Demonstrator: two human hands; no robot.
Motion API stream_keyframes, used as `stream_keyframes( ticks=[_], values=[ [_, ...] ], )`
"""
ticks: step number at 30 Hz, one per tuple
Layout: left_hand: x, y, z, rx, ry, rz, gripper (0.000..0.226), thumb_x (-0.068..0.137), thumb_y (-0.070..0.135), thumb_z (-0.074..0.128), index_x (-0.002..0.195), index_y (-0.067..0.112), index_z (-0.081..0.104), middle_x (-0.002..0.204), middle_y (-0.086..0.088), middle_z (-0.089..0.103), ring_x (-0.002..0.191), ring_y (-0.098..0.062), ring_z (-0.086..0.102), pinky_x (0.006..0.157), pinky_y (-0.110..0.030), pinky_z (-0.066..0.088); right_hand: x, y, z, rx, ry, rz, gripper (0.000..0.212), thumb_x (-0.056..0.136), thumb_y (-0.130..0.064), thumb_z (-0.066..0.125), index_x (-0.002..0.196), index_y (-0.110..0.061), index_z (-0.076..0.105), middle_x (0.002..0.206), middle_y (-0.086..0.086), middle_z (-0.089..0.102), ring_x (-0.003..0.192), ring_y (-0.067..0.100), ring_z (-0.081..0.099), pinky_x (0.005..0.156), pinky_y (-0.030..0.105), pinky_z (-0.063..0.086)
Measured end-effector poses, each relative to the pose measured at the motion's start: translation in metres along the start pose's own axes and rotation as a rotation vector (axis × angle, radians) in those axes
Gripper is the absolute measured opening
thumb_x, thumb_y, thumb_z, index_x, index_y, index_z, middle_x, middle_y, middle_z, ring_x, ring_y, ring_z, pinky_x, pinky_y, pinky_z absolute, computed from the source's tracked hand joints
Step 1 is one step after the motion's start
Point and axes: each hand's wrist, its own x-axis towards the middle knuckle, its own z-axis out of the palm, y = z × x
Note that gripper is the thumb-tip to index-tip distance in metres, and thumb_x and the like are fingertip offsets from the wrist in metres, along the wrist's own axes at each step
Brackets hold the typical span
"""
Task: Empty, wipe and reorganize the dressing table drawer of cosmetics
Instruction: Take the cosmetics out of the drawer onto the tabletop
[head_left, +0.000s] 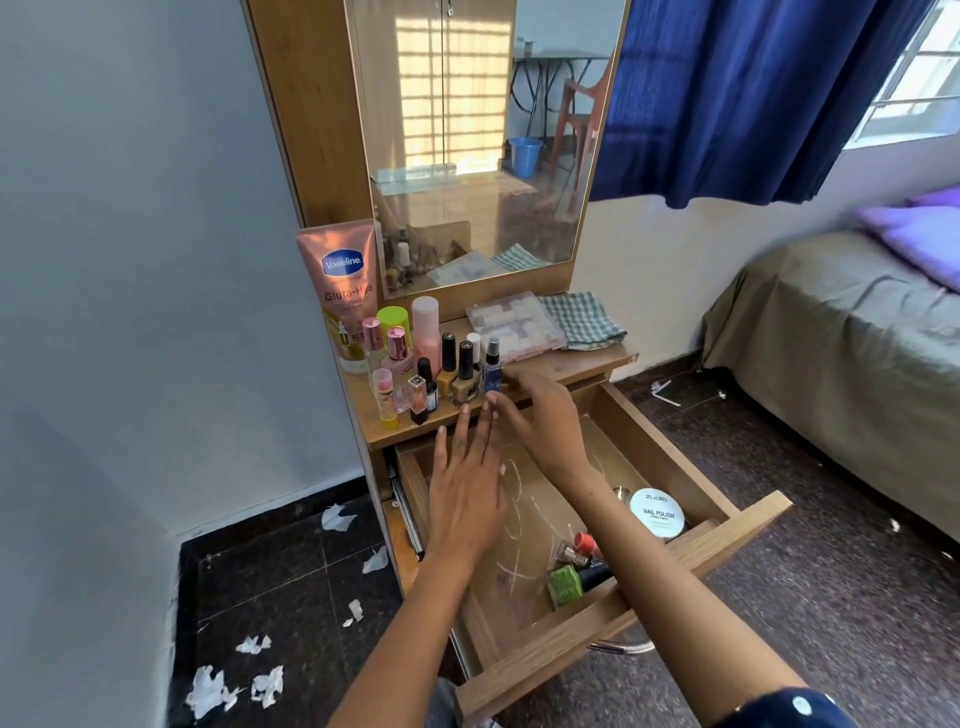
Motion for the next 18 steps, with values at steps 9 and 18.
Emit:
stream_keyframes(
  ticks=[9,18],
  values=[
    [0.000,0.000,-0.001,-0.025,0.011,0.000,0.058,0.092,0.026,0.026,0.148,0.009,0.024,0.157,-0.004,0.012,0.146,-0.021,0.001,0.115,-0.045,0.005,0.006,-0.006,0.002,0.026,0.071,0.059,0.027,0.085,-0.024,0.071,0.109,-0.013,0.069,0.100,-0.001,0.071,0.090,0.010,0.064,0.082,0.025,0.051],
    [-0.002,-0.001,0.001,-0.055,0.024,-0.003,0.058,0.095,0.027,0.029,0.150,0.011,0.016,0.158,-0.003,0.009,0.146,-0.018,-0.002,0.116,-0.041,-0.001,-0.037,0.021,-0.067,-0.186,-0.423,0.144,0.017,0.084,-0.021,0.072,0.100,-0.022,0.071,0.093,-0.007,0.073,0.081,0.003,0.066,0.080,0.032,0.058]
  ],
)
